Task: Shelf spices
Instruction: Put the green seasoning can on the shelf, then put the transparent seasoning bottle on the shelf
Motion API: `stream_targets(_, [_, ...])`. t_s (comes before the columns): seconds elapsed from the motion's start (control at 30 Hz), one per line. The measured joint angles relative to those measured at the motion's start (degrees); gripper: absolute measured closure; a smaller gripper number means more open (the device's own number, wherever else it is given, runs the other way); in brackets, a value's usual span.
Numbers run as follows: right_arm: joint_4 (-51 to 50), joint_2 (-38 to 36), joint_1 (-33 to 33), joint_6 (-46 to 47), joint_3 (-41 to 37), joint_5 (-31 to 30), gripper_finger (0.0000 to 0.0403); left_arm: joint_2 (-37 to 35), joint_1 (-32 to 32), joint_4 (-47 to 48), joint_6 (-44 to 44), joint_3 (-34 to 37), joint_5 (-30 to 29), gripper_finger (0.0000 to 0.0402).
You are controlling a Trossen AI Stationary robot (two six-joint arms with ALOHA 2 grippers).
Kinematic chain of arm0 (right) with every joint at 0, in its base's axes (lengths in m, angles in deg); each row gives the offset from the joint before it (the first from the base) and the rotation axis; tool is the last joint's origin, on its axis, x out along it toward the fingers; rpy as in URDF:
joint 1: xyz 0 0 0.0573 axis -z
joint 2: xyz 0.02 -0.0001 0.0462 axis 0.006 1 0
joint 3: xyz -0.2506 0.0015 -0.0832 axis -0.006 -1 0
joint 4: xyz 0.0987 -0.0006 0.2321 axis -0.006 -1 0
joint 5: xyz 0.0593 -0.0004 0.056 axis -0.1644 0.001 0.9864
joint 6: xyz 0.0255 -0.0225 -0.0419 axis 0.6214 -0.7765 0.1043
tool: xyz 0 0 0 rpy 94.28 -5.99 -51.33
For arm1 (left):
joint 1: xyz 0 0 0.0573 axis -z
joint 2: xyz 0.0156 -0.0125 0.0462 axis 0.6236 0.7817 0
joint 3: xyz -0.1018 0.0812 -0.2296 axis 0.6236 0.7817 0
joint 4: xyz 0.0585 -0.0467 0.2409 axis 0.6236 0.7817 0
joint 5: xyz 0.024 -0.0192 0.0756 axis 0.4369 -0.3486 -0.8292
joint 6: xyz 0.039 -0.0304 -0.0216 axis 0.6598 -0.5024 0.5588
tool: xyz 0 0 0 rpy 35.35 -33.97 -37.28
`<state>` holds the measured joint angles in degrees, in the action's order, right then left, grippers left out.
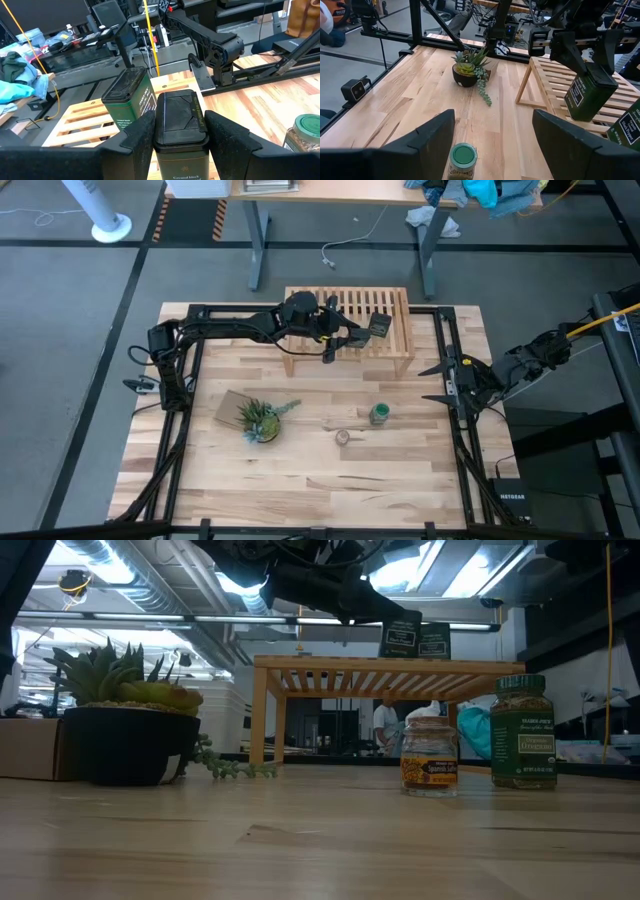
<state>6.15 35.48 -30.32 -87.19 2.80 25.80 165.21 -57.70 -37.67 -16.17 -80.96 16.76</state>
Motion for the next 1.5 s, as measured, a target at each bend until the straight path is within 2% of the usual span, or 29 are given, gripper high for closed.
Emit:
stream_targets(0.6, [0.02, -0.01, 0.00, 0.00, 0.02, 0.00, 0.0130, 0.00, -0.11, -1.62, -2.04, 0.07, 0.22, 0.0239])
stream_targets(1.0, [0.02, 0.00, 0.00, -0.02, 0.00, 0.00, 0.0130, 0.02, -0.11, -1.73, -1.90, 0.07, 0.22, 0.0188])
stream_targets(1.3, [0.02, 0.00, -0.02, -0.02, 0.01, 0.00, 0.0130, -0.49, 0.00, -6.73, -0.27, 0.07, 0.81, 0.0183])
stream_targets(1.5, [0.03, 0.01, -0.01, -0.02, 0.00, 0.00, 0.0130, -4.06, 0.92, -4.60, 0.24, 0.07, 0.78, 0.0183])
